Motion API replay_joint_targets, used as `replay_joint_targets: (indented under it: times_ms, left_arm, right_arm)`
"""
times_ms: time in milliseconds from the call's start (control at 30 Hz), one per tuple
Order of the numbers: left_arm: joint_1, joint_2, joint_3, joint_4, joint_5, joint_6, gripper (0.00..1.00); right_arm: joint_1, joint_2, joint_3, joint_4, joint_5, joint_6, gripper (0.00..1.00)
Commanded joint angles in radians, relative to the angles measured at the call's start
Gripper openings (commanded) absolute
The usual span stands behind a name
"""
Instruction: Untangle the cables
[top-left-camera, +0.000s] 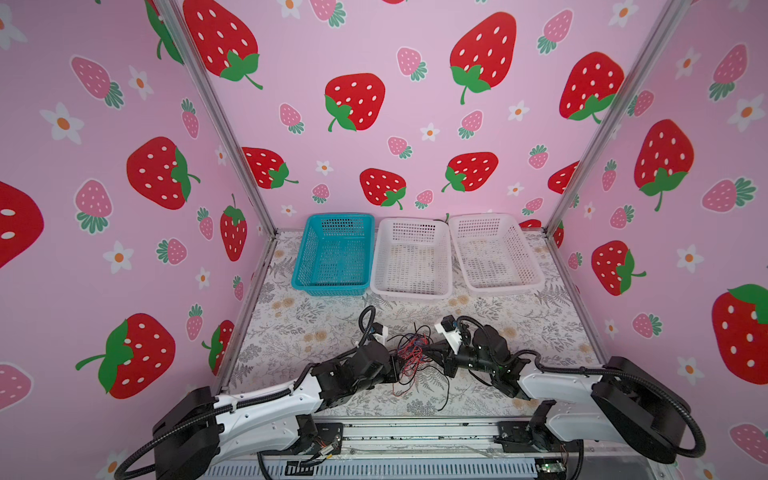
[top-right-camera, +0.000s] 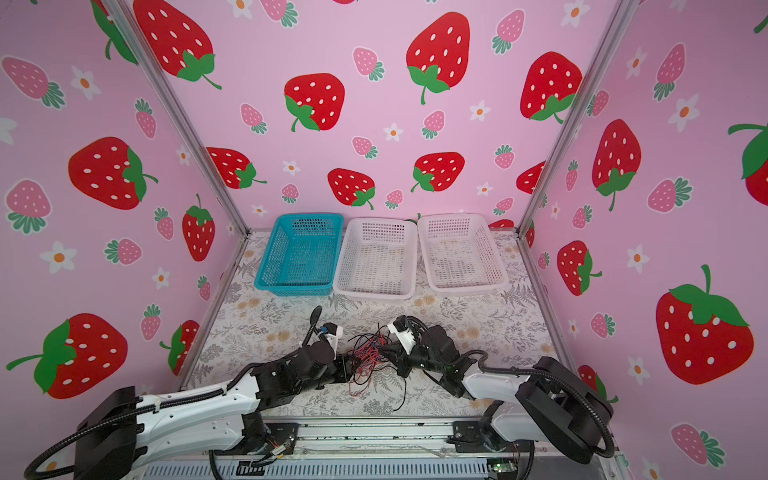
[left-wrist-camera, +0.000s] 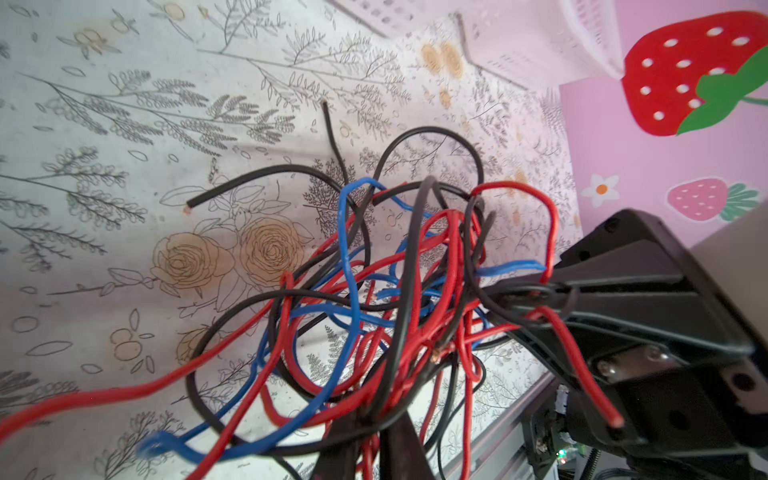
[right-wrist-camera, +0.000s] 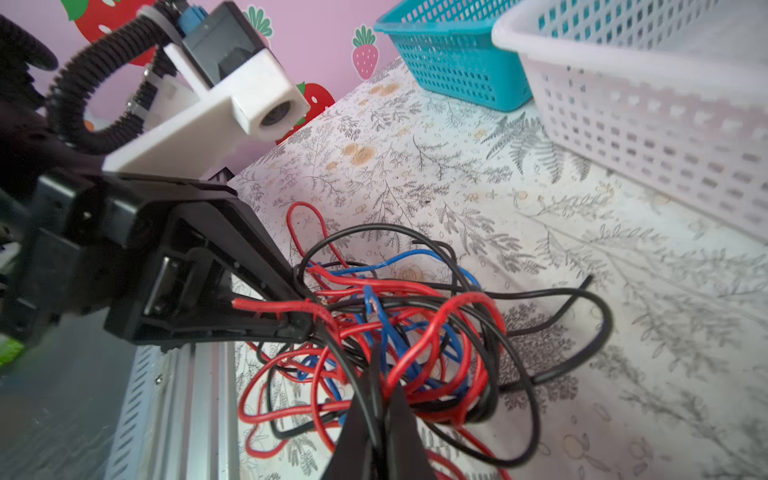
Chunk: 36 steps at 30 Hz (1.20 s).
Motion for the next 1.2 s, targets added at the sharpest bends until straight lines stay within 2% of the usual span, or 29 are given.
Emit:
replay_joint_targets:
  times_ms: [0,167,333,433,500,567,700,767,900,967,1167]
  left_arm:
    - [0.002,-0.083,-0.027,-0.091,-0.087,-0.031,0.0]
    - [0.004,-0.221,-0.074,-0.138,-0.121,-0.093,0.0]
    - [0.004,-0.304,-0.128,-0.102,-0.122,-0.16,0.0]
    - [0.003,-0.32,-0.136,-0.074,-0.132,-0.178,0.0]
    - [0.004,-0.319,-0.122,-0.07,-0.14,-0.177,0.0]
    - [0.002,-0.314,-0.11,-0.054,-0.149,-0.175,0.0]
    - [0.0,-0.312,-0.113,-0.018,-0.178,-0.196,0.0]
    - [-0.002,-0.31,-0.116,-0.002,-0.187,-0.199,0.0]
    - [-0.014,-0.295,-0.12,0.035,-0.194,-0.209,0.0]
    - [-0.022,-0.299,-0.124,0.056,-0.201,-0.208,0.0]
    - [-0.047,-0.297,-0.134,0.097,-0.224,-0.209,0.0]
  right_arm:
    - [0.001,-0.038,-0.01,-0.021,0.099,-0.005,0.17]
    - [-0.003,-0.106,-0.031,-0.032,0.111,-0.002,0.38]
    - [-0.003,-0.125,-0.05,0.026,-0.003,0.023,0.42]
    - [0.001,-0.087,-0.032,0.062,-0.081,0.114,0.42]
    - [0.032,-0.06,-0.012,0.054,-0.032,0.224,0.42]
    - [0.102,-0.042,-0.021,0.118,0.027,0.301,0.41]
    - [0.269,-0.016,0.073,-0.035,0.291,0.389,0.4]
    - [0.296,0.015,0.088,-0.021,0.325,0.454,0.39]
    - [0.321,0.121,0.072,0.134,0.376,0.61,0.33]
    - [0.322,0.174,0.091,0.13,0.407,0.69,0.3]
    - [0.326,0.261,0.156,0.153,0.441,0.735,0.26]
